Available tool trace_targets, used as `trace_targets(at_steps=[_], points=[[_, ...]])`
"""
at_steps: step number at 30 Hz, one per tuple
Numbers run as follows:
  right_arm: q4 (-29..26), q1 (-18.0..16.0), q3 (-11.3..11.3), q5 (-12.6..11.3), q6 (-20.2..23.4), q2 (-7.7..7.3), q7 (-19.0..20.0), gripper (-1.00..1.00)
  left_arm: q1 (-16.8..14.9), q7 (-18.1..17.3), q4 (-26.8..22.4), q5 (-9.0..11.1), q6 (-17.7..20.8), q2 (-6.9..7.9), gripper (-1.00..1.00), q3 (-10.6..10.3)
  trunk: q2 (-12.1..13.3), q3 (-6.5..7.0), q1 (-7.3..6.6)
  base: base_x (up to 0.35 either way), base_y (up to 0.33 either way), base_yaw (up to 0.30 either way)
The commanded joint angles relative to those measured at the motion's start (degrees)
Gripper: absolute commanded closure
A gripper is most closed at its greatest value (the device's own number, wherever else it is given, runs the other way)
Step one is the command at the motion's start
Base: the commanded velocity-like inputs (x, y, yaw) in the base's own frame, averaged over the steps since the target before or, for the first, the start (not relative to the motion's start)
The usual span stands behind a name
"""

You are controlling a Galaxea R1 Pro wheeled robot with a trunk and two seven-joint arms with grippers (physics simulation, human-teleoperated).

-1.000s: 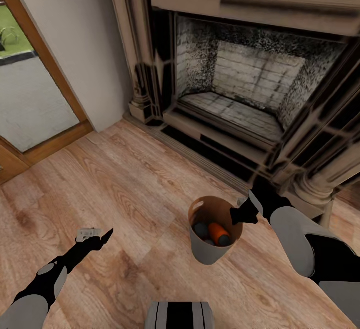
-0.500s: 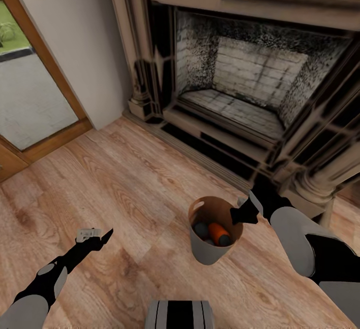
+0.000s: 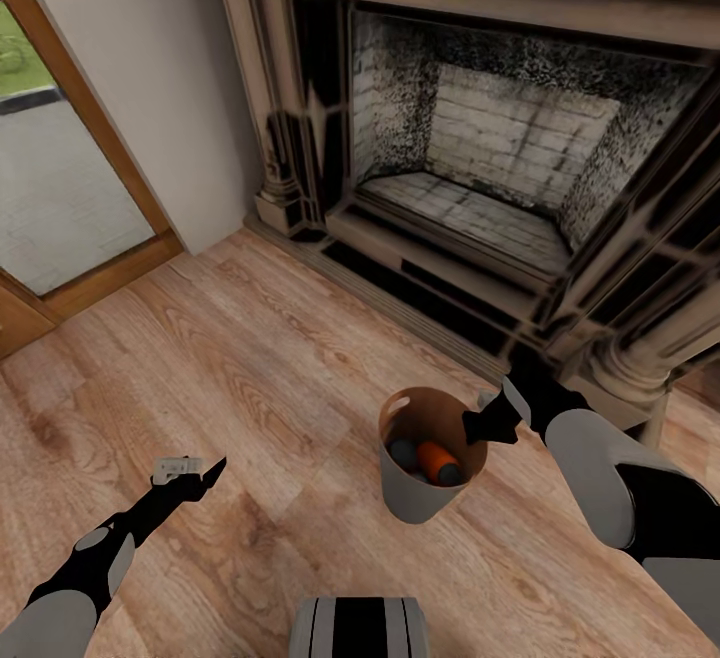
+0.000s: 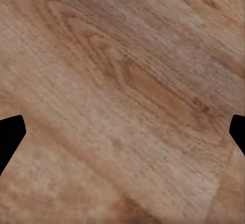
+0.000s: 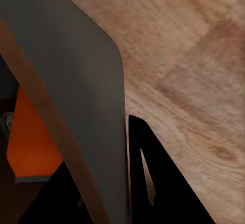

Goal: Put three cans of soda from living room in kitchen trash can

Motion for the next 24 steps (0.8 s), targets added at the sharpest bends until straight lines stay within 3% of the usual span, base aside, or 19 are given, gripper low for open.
trace_targets(at_steps=[1, 8, 9, 24], points=[[-0.52, 1.05, -1.02, 1.02, 0.00, 0.95, -0.04, 1.00, -0.05, 0.00, 0.04, -0.04, -0.03, -0.02, -1.00, 0.00, 0.01, -0.03, 0.65, 0.000, 0.000, 0.000], [-0.59, 1.05, -1.00, 1.02, 0.00, 0.95, 0.01, 1.00, -0.05, 0.04, 0.05, -0.04, -0.09, -0.02, -1.00, 0.01, 0.01, -0.03, 0.65, 0.000, 0.000, 0.000], [-0.60, 1.05, -0.96, 1.02, 0.00, 0.95, 0.03, -1.00, -0.04, 0.01, 0.04, -0.03, -0.10, -0.02, -1.00, 0.01, 0.01, -0.03, 0.65, 0.000, 0.000, 0.000], [-0.61, 1.05, -0.98, 1.02, 0.00, 0.95, 0.05, -1.00, -0.04, -0.03, 0.03, -0.04, -0.10, -0.04, -1.00, 0.01, 0.01, -0.03, 0.65, 0.000, 0.000, 0.000]])
